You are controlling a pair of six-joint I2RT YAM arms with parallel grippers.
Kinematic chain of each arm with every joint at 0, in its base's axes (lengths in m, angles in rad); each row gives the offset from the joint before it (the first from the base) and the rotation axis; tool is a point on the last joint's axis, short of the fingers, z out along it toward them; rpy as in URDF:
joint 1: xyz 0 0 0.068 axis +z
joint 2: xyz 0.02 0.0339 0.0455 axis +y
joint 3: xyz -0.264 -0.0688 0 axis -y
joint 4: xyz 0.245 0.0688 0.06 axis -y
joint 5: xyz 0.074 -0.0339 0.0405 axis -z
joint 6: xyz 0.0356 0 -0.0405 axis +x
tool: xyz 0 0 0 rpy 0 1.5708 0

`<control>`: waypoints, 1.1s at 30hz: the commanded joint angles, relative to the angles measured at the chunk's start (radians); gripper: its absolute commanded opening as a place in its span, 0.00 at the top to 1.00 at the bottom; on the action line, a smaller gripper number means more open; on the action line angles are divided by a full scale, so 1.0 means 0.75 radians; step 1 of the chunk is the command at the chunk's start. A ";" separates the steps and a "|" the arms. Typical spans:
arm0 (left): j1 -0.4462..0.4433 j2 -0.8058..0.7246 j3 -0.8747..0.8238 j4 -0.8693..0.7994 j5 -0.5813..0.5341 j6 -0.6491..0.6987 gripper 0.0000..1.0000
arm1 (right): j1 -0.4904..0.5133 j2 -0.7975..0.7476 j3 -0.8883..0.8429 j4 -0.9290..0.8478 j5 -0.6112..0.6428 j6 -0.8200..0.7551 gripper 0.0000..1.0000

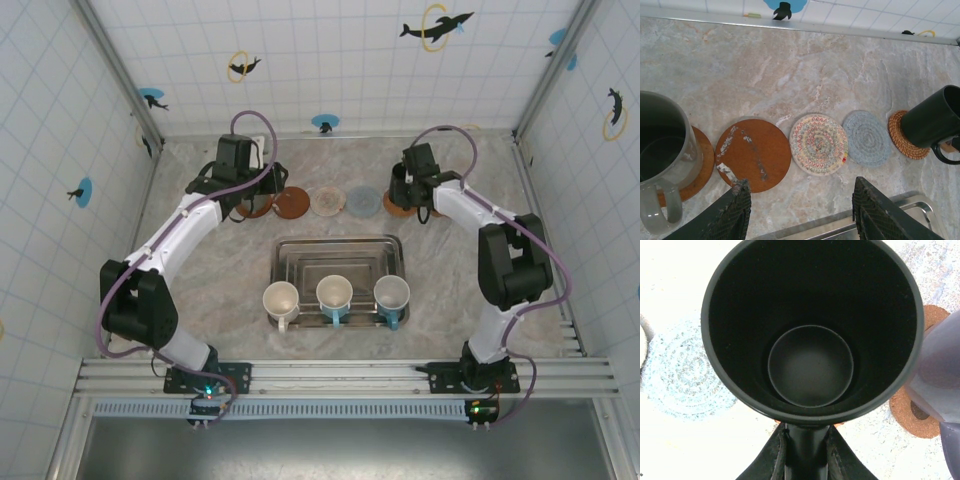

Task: Place the cup by the coaster

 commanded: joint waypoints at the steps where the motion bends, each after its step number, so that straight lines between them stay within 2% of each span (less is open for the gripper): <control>1: -0.003 0.013 0.032 0.000 0.013 -0.006 0.45 | -0.010 0.009 -0.010 0.134 0.014 0.004 1.00; 33: -0.003 0.000 0.032 -0.017 -0.002 0.006 0.45 | -0.010 0.019 -0.034 0.131 0.007 0.006 1.00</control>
